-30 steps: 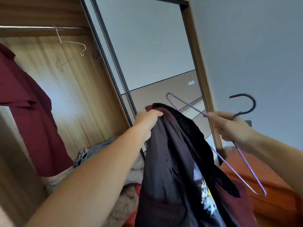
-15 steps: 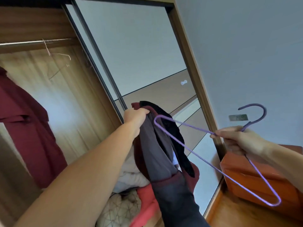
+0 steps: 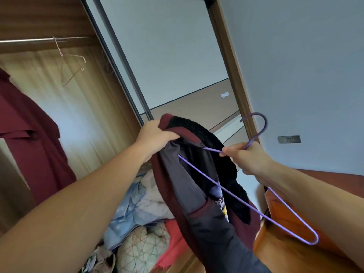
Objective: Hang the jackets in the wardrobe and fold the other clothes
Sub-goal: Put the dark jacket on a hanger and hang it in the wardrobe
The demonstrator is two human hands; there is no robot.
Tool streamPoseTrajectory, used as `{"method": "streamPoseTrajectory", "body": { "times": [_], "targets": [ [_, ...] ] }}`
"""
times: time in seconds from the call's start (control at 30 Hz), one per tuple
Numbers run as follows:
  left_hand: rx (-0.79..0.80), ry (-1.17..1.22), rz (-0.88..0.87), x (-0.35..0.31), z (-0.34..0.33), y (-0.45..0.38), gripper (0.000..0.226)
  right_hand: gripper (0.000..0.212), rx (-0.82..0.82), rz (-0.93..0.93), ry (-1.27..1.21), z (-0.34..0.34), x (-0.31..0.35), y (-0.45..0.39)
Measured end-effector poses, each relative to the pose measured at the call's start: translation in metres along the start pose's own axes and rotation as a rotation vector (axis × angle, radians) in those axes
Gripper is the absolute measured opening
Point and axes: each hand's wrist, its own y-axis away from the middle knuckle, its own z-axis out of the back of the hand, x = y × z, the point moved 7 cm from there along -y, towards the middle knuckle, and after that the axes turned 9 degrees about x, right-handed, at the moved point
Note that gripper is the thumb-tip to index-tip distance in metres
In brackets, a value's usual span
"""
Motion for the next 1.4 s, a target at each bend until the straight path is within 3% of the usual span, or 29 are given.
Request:
{"method": "streamPoseTrajectory", "body": {
  "times": [0.13,0.27,0.37,0.5,0.6,0.63,0.7,0.77,1.03,1.1,1.17,1.23,1.3,1.4],
  "targets": [
    [0.178,-0.064,-0.043,-0.008,-0.018,0.011,0.018,0.017,0.018,0.018,-0.041,-0.017,0.005,0.001],
    [0.215,-0.158,0.033,-0.007,-0.034,0.016,0.055,0.017,0.031,0.046,-0.031,-0.020,0.007,0.003],
    [0.248,-0.248,0.004,-0.012,-0.045,0.014,0.053,0.017,0.016,0.029,-0.073,-0.015,0.000,0.007],
    [0.426,-0.773,-0.162,-0.032,-0.056,0.015,0.052,0.016,0.012,0.027,-0.136,-0.003,-0.001,0.009],
    [0.328,-1.316,-0.252,-0.045,-0.060,0.010,0.057,0.016,0.046,0.058,-0.140,0.001,0.004,0.012],
    [0.343,-1.386,-0.320,-0.050,-0.070,0.011,0.058,0.016,0.062,0.072,-0.138,0.000,0.005,0.013],
    [0.519,-1.295,-0.448,-0.053,-0.096,0.017,0.053,0.016,0.095,0.095,-0.128,0.000,0.007,0.014],
    [0.665,-1.119,-0.442,-0.051,-0.108,0.020,0.051,0.018,0.115,0.100,-0.111,0.002,0.007,0.015],
    [0.658,-1.166,-0.559,-0.041,-0.113,0.023,0.057,0.023,0.066,0.166,0.160,0.021,0.024,0.014],
    [0.629,-1.166,-0.551,-0.039,-0.109,0.020,0.061,0.023,-0.014,0.206,0.221,0.023,0.025,0.009],
    [0.596,-1.154,-0.521,-0.034,-0.102,0.014,0.067,0.039,-0.224,0.271,0.389,0.032,0.016,0.008],
    [0.541,-1.137,-0.481,-0.026,-0.092,0.005,0.069,0.034,-0.413,0.473,0.565,0.036,0.006,0.025],
    [0.488,-1.105,-0.435,-0.019,-0.079,-0.003,0.069,0.028,-0.347,0.539,0.771,0.021,-0.019,0.038],
    [0.401,-1.061,-0.427,-0.018,-0.063,-0.009,0.070,0.036,-0.067,0.146,1.076,0.000,-0.092,0.034]
  ]
}}
